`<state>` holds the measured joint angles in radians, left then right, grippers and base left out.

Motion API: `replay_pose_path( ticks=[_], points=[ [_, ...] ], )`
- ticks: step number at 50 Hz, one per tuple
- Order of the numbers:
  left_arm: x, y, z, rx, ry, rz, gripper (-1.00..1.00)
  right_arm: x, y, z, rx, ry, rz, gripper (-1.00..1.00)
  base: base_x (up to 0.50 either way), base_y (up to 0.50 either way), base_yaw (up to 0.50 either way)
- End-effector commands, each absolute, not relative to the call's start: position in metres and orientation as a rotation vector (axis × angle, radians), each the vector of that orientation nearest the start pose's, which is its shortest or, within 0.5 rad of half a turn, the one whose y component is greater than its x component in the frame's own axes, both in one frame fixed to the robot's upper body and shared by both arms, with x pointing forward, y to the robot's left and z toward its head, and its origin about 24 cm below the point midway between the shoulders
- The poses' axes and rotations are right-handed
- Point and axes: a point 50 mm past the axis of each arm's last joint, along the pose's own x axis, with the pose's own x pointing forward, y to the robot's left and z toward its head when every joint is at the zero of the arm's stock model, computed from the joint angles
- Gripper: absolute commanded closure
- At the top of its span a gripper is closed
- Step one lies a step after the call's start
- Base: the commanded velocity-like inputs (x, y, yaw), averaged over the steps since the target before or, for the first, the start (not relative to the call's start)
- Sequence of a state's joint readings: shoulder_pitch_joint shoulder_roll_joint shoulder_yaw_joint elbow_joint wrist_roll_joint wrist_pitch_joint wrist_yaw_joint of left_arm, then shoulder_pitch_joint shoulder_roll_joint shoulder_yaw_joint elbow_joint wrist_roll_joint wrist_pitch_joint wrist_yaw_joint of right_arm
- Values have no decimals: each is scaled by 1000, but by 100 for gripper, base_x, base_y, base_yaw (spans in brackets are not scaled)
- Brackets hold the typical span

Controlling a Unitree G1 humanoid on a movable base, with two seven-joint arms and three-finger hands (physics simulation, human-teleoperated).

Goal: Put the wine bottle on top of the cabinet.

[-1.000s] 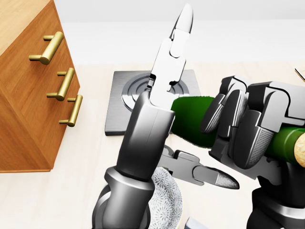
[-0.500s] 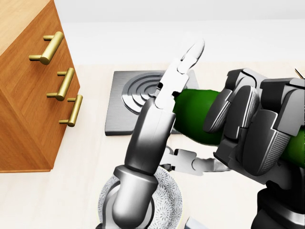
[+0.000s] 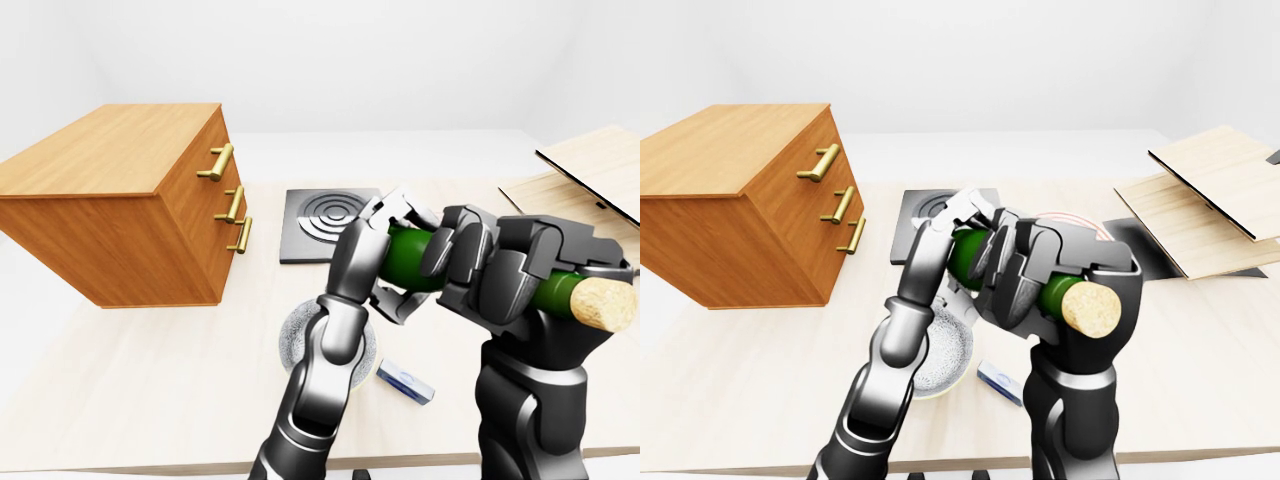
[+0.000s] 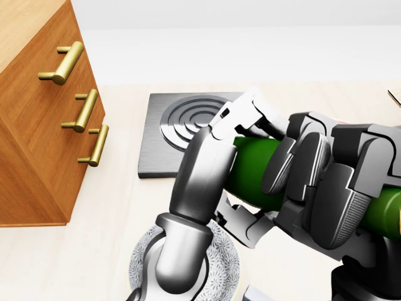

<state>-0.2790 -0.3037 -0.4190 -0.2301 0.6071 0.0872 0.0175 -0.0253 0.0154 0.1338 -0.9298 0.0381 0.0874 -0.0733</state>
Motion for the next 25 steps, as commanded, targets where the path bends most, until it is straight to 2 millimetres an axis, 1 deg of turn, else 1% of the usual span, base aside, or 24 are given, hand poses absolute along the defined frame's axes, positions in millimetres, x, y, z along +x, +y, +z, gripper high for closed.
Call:
replay_pose_path(
  ticks=[1, 2, 3, 4, 7, 8, 9, 10, 11, 12, 13, 14, 15, 16, 17, 18, 20, 21, 22, 23, 25],
  points=[
    [252, -9, 172, 252, -514, -338, 100, 153, -132, 252, 203, -995, 84, 100, 0, 0, 0],
    [253, -9, 171, 252, -510, -336, 100, 153, -133, 253, 196, -1004, 82, 100, 0, 0, 0],
    [253, -8, 170, 254, -505, -334, 100, 153, -134, 254, 187, -1009, 80, 4, 0, 0, 0],
    [254, -6, 166, 258, -491, -332, 100, 153, -138, 254, 188, -1012, 76, -100, 0, 0, 0],
    [255, -5, 167, 261, -493, -330, 100, 155, -148, 254, 257, -978, 76, -100, 0, 0, 0],
    [255, -3, 166, 261, -491, -329, 100, 156, -158, 255, 306, -937, 76, -100, 0, 0, 0],
    [255, -2, 166, 260, -489, -327, 100, 159, -166, 256, 389, -831, 86, -100, 0, 0, 0],
    [256, -2, 167, 260, -493, -325, 100, 162, -166, 258, 399, -713, 182, -100, 0, 0, 0],
    [256, -1, 167, 260, -491, -325, 100, 162, -164, 260, 341, -614, 278, -100, 0, 0, 0],
    [256, 1, 166, 260, -490, -324, 99, 160, -174, 265, 248, -541, 287, -100, 0, 0, 0],
    [256, 3, 167, 259, -491, -321, 99, 157, -181, 268, 201, -505, 265, -100, 0, 0, 0],
    [256, 4, 169, 251, -500, -321, 100, 153, -191, 273, 189, -499, 224, -100, 0, 0, 0],
    [256, 5, 172, 245, -508, -321, 100, 146, -202, 280, 188, -524, 170, -100, 0, 0, 0],
    [255, 7, 175, 235, -521, -324, 100, 132, -221, 291, 192, -598, 63, -100, 0, 0, 0],
    [254, 8, 177, 233, -531, -322, 100, 119, -235, 300, 232, -675, -7, -100, 0, 0, 0],
    [253, 9, 180, 222, -542, -318, 100, 105, -242, 310, 258, -768, -6, -100, 0, 0, 0],
    [249, 11, 187, 212, -574, -316, 100, 63, -257, 328, 322, -1032, -19, -100, 0, 0, 0],
    [245, 13, 194, 208, -607, -318, 100, 32, -265, 333, 401, -1217, -18, -100, 0, 0, 0],
    [241, 14, 198, 202, -628, -319, 100, 19, -269, 328, 473, -1326, 19, -100, 0, 0, 0],
    [238, 16, 203, 197, -652, -319, 100, 16, -270, 323, 497, -1372, 65, -100, 0, 0, 0],
    [233, 21, 216, 190, -716, -312, 100, 14, -269, 316, 458, -1423, 148, -100, 0, 0, 0]
  ],
)
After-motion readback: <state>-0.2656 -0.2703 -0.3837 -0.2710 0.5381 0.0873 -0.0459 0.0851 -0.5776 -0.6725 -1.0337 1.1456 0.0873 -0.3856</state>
